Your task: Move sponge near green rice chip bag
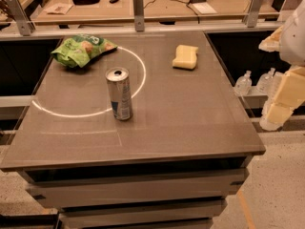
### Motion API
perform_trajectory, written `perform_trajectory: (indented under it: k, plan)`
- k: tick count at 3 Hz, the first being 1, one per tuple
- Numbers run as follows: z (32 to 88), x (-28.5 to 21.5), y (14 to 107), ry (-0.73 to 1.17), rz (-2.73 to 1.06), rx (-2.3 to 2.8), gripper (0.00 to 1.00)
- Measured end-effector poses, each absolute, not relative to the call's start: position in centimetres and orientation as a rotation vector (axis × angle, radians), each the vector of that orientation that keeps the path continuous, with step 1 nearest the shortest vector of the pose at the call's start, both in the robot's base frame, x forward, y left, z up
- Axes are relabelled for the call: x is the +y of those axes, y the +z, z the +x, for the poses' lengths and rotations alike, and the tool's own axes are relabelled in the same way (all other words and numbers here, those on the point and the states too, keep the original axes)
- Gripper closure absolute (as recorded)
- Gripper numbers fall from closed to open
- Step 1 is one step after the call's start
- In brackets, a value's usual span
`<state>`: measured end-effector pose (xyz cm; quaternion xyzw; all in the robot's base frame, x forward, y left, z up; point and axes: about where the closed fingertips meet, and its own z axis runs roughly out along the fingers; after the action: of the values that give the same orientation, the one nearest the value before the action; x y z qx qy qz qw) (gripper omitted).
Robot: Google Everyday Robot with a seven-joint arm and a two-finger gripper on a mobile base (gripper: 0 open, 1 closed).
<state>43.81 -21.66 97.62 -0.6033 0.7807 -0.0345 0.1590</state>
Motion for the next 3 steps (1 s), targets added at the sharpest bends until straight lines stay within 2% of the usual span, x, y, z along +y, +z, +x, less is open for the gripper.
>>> perform_trajectory:
  k: [3]
  plan:
    - [43.27, -21.94, 98.41, -0.089, -1.515, 2.186, 0.0]
